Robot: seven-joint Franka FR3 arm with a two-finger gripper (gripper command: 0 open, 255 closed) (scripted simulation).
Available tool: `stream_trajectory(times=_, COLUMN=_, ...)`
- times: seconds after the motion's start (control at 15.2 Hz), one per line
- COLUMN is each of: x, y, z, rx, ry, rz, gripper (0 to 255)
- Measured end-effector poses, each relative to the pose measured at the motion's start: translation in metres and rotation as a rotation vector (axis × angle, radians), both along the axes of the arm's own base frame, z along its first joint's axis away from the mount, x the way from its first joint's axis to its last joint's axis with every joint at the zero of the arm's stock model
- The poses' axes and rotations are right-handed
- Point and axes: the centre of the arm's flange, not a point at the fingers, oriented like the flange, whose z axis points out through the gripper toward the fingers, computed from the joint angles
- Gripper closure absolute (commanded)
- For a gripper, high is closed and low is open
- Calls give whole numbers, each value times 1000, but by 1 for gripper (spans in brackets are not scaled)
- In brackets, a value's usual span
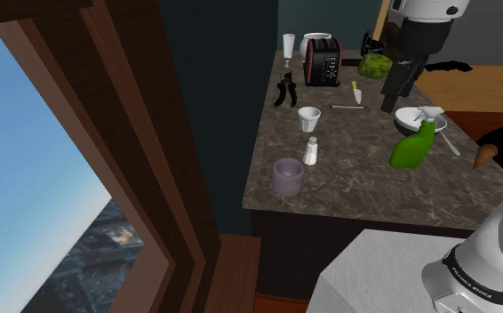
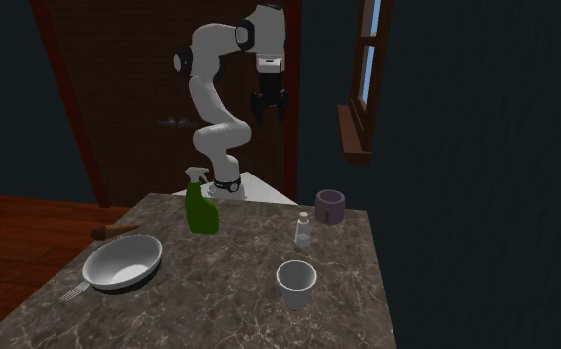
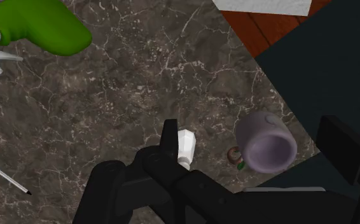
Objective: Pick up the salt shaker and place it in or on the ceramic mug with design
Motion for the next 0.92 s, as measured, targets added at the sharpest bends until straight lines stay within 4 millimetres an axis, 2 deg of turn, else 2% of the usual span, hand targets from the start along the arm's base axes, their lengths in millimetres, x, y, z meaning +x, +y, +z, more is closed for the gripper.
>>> stream_trajectory(times=0.13, x=3, y=-3, z=-4, rx=2, ry=0, rz=3, gripper=0)
stream_trajectory(times=0.2, x=11, y=-5, z=-9, rx=5, ry=1, rz=9, gripper=0)
stream_trajectory(times=0.46, x=47, y=-15, z=-47, rx=20, ry=4, rz=36, gripper=0)
stream_trajectory(times=0.66, x=72, y=-26, z=-68, rx=33, ry=4, rz=58, gripper=0)
stream_trajectory(times=0.92, x=115, y=-36, z=-105, rx=48, ry=5, rz=88, gripper=0)
